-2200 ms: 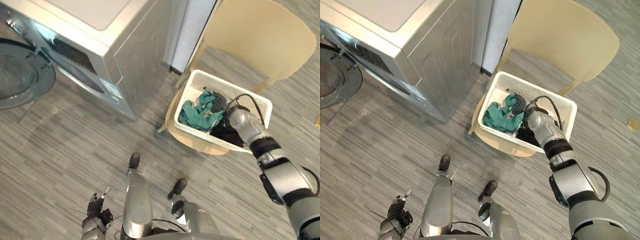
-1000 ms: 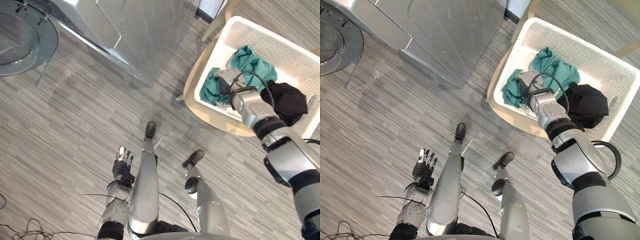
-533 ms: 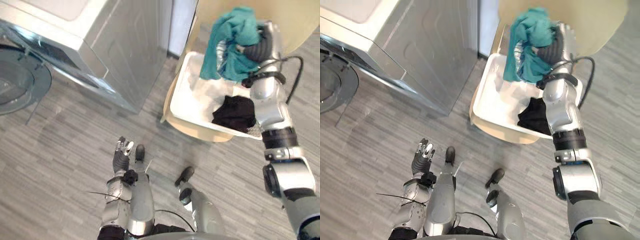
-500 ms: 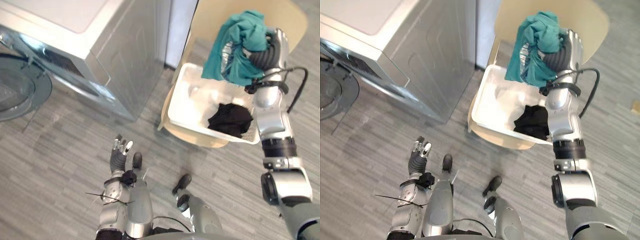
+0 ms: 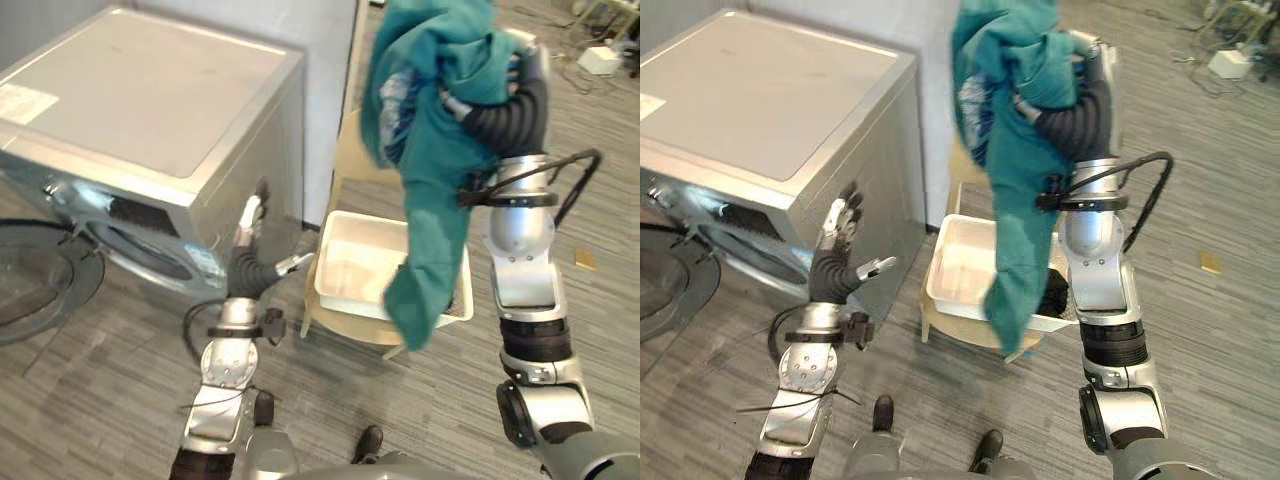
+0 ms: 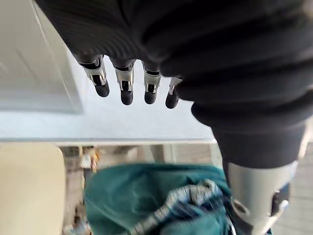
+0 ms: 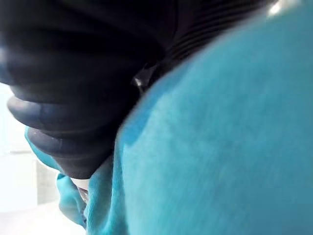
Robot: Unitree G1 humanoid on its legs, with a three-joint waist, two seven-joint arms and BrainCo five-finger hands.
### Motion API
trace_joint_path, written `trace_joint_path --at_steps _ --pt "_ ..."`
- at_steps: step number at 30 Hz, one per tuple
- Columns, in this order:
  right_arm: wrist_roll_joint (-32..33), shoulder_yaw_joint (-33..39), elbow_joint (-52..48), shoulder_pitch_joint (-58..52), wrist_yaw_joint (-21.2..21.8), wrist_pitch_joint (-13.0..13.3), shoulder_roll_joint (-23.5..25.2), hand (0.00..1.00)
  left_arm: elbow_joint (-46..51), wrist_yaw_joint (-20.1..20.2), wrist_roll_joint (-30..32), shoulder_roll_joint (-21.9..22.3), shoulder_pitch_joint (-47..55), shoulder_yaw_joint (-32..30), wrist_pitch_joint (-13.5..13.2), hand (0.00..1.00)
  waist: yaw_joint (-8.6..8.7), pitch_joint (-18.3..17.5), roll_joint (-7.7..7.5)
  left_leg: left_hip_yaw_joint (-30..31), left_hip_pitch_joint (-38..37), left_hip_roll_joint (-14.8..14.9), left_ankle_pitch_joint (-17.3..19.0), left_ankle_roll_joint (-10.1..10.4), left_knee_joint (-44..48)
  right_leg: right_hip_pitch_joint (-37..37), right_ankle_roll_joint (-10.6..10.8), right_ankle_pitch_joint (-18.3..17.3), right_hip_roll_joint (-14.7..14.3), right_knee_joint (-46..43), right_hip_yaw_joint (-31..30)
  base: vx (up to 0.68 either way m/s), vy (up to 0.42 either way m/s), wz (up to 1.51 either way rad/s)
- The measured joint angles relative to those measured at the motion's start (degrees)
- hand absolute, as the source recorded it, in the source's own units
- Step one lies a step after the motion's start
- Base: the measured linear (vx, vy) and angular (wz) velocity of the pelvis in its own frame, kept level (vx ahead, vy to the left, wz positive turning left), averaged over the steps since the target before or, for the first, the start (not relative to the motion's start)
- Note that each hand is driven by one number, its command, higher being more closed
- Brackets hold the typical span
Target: Pick up the laundry basket with both hands and put the clothes into the washing machine.
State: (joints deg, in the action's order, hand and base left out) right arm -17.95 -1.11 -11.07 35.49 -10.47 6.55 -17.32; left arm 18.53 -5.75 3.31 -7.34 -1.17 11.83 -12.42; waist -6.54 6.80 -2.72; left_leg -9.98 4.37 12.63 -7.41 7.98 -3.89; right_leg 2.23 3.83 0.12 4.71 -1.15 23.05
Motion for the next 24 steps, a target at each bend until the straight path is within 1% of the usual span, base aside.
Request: trace_joint_path --at_steps 1,3,4,6,9,11,12,13,14,17,19,21,22,23,24 --pt "1.08 -0.56 -0.1 0.0 0.77 0.2 -0.01 1.0 -0.74 0.7 -0.6 -0.32 -1.46 0.45 -0.05 0.0 0.22 -0.2 0.14 -0.52 -0.32 -0.07 0.0 -0.01 -0.12 -0.06 -0.28 0.54 0.0 0.38 -0.5 0.05 0.025 -0.41" --pt "5.37 -3.12 -0.1 0.03 3.34 1.06 -0.12 1.0 -4.97 3.11 -5.4 -1.58 -6.32 2.4 -0.27 0.0 1.97 -1.09 0.73 -1.81 -0.96 -0.33 0.01 -0.03 -0.35 -0.05 -0.2 1.68 0.02 1.41 -2.14 0.03 0.026 -0.34" --pt "6.79 -3.8 -0.1 0.12 3.95 1.18 -0.22 1.0 -6.02 3.73 -7.06 -1.9 -7.4 2.7 -0.25 0.0 2.49 -1.19 0.87 -2.21 -1.17 -0.38 0.01 -0.03 -0.41 -0.05 -0.23 1.9 0.02 1.57 -2.54 0.02 0.019 -0.29" --pt "12.16 -6.1 -0.1 0.2 6.4 1.85 -1.84 1.0 -9.55 5.51 -13.38 -2.63 -10.82 3.67 -0.18 0.0 2.99 -1.41 1.21 -3.93 -2.27 -0.39 0.01 -0.03 -0.94 -0.07 -0.28 2.76 -0.15 2.47 -4.17 0.01 0.012 -0.41" --pt "17.1 -9.81 -0.19 1.21 8.49 2.0 -4.24 1.0 -11.9 5.81 -20.33 -3.15 -13.83 3.81 0.12 0.0 4.53 -1.84 1.83 -5.5 -2.83 -0.46 0.02 -0.03 -1.36 -0.04 -0.37 4.09 -0.38 3.99 -5.89 0.01 0.01 -0.32" --pt "18.47 -11.9 -0.77 1.73 9.6 2.02 -4.85 1.0 -13.01 5.76 -23.09 -3.55 -16.22 3.8 0.17 0.0 4.73 -2.0 2.13 -6.54 -3.23 -0.44 0.02 -0.02 -1.38 -0.04 -0.37 4.64 -0.53 4.65 -6.85 0.0 0.005 -0.28" --pt "20.36 -13.61 -1.31 2.36 10.43 2.12 -5.08 1.0 -13.88 5.74 -25.77 -4.3 -18.5 3.79 0.16 0.0 5.52 -2.17 2.39 -7.12 -3.35 -0.43 0.03 -0.01 -1.4 -0.05 -0.46 5.22 -0.61 5.23 -7.35 0.0 0.002 -0.17" --pt "20.92 -14.2 -1.51 2.83 10.75 2.14 -5.08 1.0 -14.16 5.73 -26.76 -4.79 -19.45 3.78 0.16 0.0 5.64 -2.22 2.48 -7.28 -3.35 -0.46 0.03 -0.01 -1.4 -0.03 -0.5 5.39 -0.61 5.41 -7.49 -0.01 0.006 -0.16" --pt "22.41 -14.77 -1.77 3.19 11.27 2.33 -5.07 1.0 -14.81 5.84 -29.33 -5.48 -21.09 3.87 0.25 0.0 5.95 -2.36 2.7 -7.44 -3.34 -0.51 0.03 -0.01 -1.42 -0.01 -0.43 5.71 -0.61 5.76 -7.66 -0.01 0.005 -0.08" --pt "24.95 -14.91 -2.05 3.19 11.95 3.28 -5.14 1.0 -15.03 5.84 -34.42 -6.41 -23.58 4.17 0.43 0.0 6.01 -2.74 3.37 -7.61 -3.15 -0.72 0.04 0.0 -1.47 -0.04 -0.31 6.36 -0.55 6.76 -7.77 -0.01 0.008 -0.06" --pt "25.86 -15.53 -2.08 3.19 11.96 3.28 -5.26 1.0 -16.29 5.94 -36.79 -7.07 -24.75 4.85 0.52 0.0 6.11 -3.0 3.78 -7.57 -3.15 -0.73 0.04 0.0 -1.48 -0.05 -0.32 6.36 -0.54 6.77 -7.66 0.0 0.0 0.0" --pt "26.63 -16.42 -2.4 3.2 11.95 3.28 -5.37 1.0 -17.5 6.11 -40.43 -8.37 -26.44 6.38 0.79 0.0 6.22 -3.29 4.25 -7.49 -3.05 -0.79 0.04 0.0 -1.5 -0.01 -0.35 6.39 -0.47 6.8 -7.52 0.0 0.0 0.0" --pt "26.97 -16.7 -2.46 3.2 11.92 3.28 -5.37 1.0 -17.6 6.4 -41.45 -8.7 -26.76 6.57 0.81 0.0 6.31 -3.33 4.31 -7.49 -3.05 -0.8 0.04 0.0 -1.5 0.0 -0.37 6.4 -0.46 6.81 -7.52 0.0 0.0 0.0" --pt "27.02 -17.03 -3.02 3.21 11.91 3.28 -5.35 1.0 -17.88 6.98 -43.63 -9.13 -27.65 6.63 0.83 0.0 6.75 -3.35 4.35 -7.47 -2.99 -0.83 0.04 0.0 -1.5 0.06 -0.39 6.42 -0.42 6.82 -7.48 0.0 0.0 0.0" --pt "27.02 -17.04 -3.21 3.21 11.9 3.28 -5.34 1.0 -17.88 6.98 -43.89 -9.16 -27.85 6.63 0.83 0.0 6.94 -3.35 4.35 -7.45 -2.96 -0.85 0.04 0.0 -1.5 0.07 -0.39 6.42 -0.4 6.83 -7.45 0.0 0.0 0.0"
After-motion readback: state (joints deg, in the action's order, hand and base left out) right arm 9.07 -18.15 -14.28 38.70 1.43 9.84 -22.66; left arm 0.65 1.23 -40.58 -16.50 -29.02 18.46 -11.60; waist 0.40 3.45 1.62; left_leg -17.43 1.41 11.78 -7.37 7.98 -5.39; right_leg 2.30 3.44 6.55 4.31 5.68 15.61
